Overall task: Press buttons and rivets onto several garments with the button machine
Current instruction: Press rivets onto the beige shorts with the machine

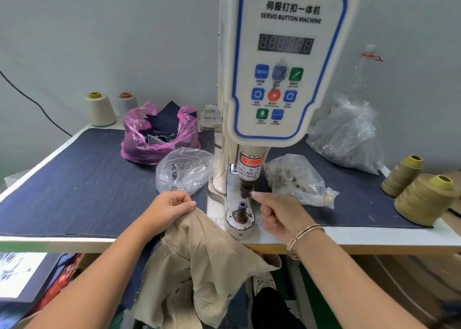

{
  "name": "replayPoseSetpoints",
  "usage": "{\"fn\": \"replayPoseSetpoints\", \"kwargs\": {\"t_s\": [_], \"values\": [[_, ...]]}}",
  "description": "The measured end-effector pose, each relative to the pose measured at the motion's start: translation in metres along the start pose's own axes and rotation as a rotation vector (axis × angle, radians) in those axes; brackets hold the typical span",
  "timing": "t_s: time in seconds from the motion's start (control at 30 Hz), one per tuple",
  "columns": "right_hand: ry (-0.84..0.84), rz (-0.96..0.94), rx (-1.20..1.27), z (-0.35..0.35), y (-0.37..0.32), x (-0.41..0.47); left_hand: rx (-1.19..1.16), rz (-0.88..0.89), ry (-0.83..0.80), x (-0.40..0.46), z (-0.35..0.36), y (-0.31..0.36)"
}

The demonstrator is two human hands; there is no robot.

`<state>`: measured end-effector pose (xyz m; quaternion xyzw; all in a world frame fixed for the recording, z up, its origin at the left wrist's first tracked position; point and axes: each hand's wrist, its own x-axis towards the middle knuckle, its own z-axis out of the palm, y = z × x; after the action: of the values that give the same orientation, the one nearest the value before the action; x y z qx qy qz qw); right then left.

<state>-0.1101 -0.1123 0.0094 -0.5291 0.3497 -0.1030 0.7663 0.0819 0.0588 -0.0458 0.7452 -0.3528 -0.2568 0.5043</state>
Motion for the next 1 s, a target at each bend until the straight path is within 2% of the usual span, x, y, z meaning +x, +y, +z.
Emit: {"fn": "replayPoseSetpoints", "kwargs": {"t_s": [0.13, 0.33, 0.5, 1.0], "values": [[-0.081, 0.125, 0.284, 0.015, 0.009, 0.002, 0.002, 0.001, 0.004, 0.001, 0.000, -0.002], [-0.162, 0.232, 0.447, 0.015, 0.011, 0.003, 0.016, 0.003, 0.010, 0.003, -0.001, -0.005], [-0.192, 0.245, 0.473, 0.014, 0.010, 0.000, 0.002, 0.002, 0.012, 0.004, 0.000, -0.005], [-0.118, 0.266, 0.514, 0.017, 0.009, -0.005, 0.051, -0.007, 0.028, 0.004, -0.002, -0.005]]}}
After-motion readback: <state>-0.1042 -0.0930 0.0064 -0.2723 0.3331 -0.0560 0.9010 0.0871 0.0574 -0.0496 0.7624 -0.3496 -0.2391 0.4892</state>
